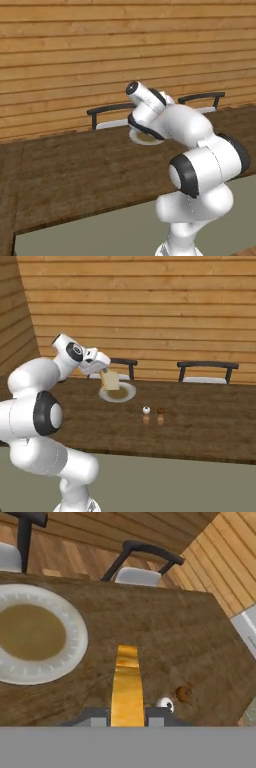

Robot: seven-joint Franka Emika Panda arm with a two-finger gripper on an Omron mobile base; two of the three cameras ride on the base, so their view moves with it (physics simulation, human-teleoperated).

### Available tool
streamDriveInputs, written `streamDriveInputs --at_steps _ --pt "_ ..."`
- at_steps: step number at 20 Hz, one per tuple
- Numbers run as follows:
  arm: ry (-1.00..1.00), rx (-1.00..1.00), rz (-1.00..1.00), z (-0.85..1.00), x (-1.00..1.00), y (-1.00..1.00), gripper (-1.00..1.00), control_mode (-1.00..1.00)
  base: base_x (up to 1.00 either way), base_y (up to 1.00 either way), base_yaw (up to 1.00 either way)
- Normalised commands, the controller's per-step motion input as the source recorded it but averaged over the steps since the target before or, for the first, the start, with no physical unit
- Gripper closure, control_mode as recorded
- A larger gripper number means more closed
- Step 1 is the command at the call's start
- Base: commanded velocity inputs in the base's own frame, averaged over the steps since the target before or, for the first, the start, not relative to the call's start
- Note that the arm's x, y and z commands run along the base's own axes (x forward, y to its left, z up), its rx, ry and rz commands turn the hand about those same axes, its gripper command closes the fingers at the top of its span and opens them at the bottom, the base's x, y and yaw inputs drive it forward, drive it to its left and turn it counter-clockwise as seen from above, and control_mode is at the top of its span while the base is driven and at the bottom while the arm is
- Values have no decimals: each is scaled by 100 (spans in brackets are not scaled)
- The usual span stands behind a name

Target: Start the toaster. Once the lever pops up, take the bread to the plate on the dining counter.

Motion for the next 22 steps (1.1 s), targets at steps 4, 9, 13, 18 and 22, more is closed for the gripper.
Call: streamDriveInputs --at_steps 4,9,13,18,22 --pt "2 -6 9 -35 47 -11 100 -100 0 0 0" --pt "0 0 3 -35 48 0 100 -100 0 0 0" --pt "2 0 0 -36 41 -2 100 -100 0 0 0" --pt "7 0 0 -31 37 -1 100 -100 0 0 0" --pt "4 0 0 -27 37 0 100 -100 0 0 0"
